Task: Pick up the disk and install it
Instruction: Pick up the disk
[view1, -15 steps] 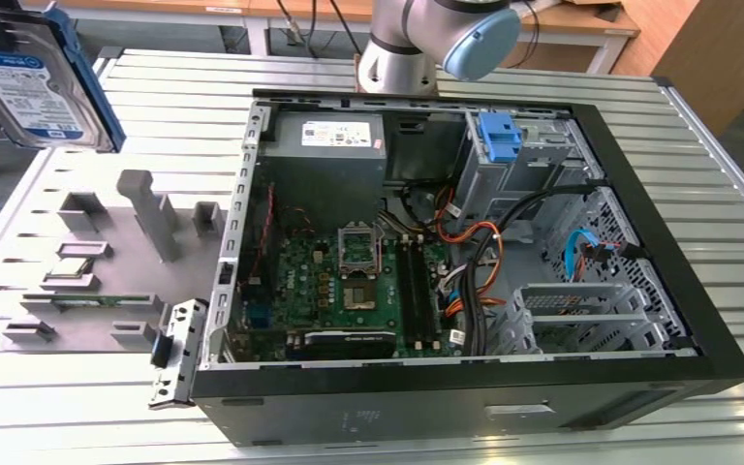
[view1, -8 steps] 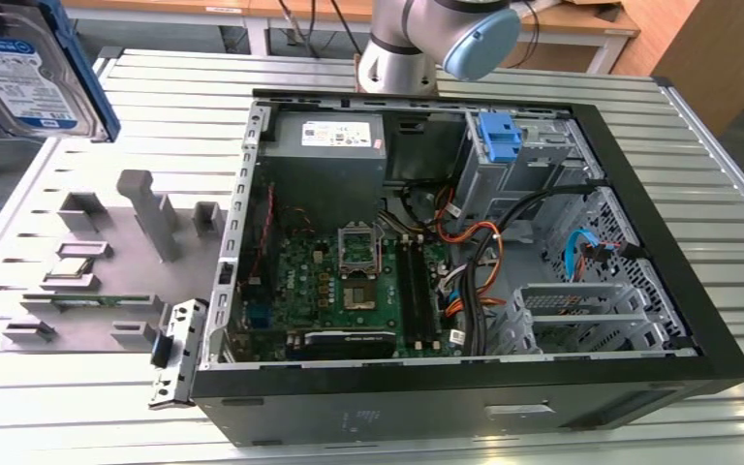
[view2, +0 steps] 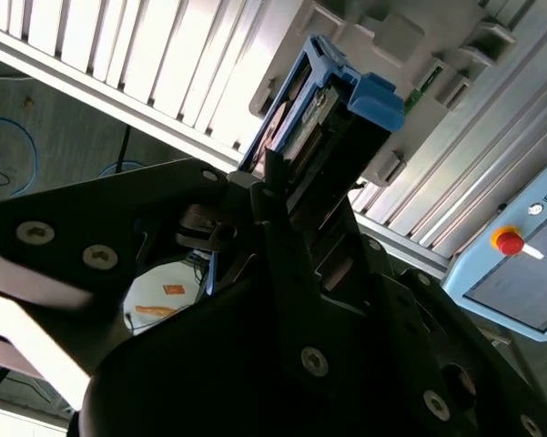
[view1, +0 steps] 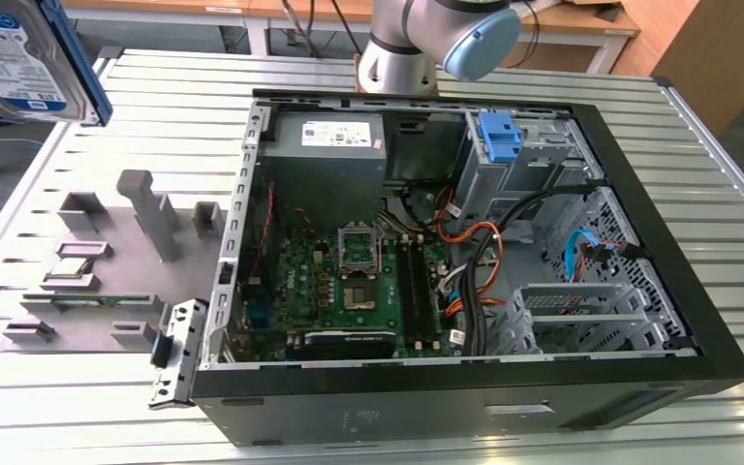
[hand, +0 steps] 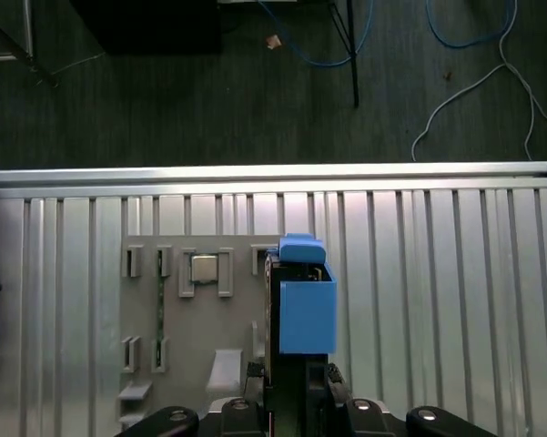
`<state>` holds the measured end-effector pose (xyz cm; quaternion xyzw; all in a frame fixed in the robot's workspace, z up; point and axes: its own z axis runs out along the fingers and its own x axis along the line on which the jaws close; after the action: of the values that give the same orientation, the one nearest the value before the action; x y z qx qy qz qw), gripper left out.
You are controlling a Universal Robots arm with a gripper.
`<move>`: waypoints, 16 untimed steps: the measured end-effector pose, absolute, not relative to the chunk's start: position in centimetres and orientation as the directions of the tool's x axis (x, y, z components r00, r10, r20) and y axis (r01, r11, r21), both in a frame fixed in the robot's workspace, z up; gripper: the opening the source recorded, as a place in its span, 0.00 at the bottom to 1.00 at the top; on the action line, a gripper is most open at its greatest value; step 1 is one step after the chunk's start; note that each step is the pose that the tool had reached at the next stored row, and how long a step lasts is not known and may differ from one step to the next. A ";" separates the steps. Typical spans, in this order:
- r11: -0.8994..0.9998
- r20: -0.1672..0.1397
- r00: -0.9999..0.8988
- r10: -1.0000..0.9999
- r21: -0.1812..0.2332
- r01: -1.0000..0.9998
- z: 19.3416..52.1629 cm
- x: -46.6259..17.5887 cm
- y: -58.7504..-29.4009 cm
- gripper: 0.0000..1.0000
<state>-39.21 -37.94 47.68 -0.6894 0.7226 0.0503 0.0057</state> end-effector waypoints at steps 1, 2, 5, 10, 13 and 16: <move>0.044 -0.078 -0.049 -0.996 0.065 -0.997 47.9 -39.2 -37.9 0.35; 0.044 -0.078 -0.049 -0.996 0.065 -0.997 48.1 -39.2 -37.9 0.35; 0.044 -0.078 -0.049 -0.996 0.065 -0.997 48.4 -39.2 -37.9 0.35; 0.044 -0.078 -0.049 -0.996 0.065 -0.997 48.4 -39.1 -37.9 0.35; 0.044 -0.078 -0.049 -0.996 0.065 -0.997 48.4 -38.7 -37.9 0.35; 0.044 -0.078 -0.049 -0.996 0.065 -0.997 48.4 -38.1 -37.9 0.35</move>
<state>-38.08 -37.94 48.40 -0.6894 0.7226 0.0503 0.0057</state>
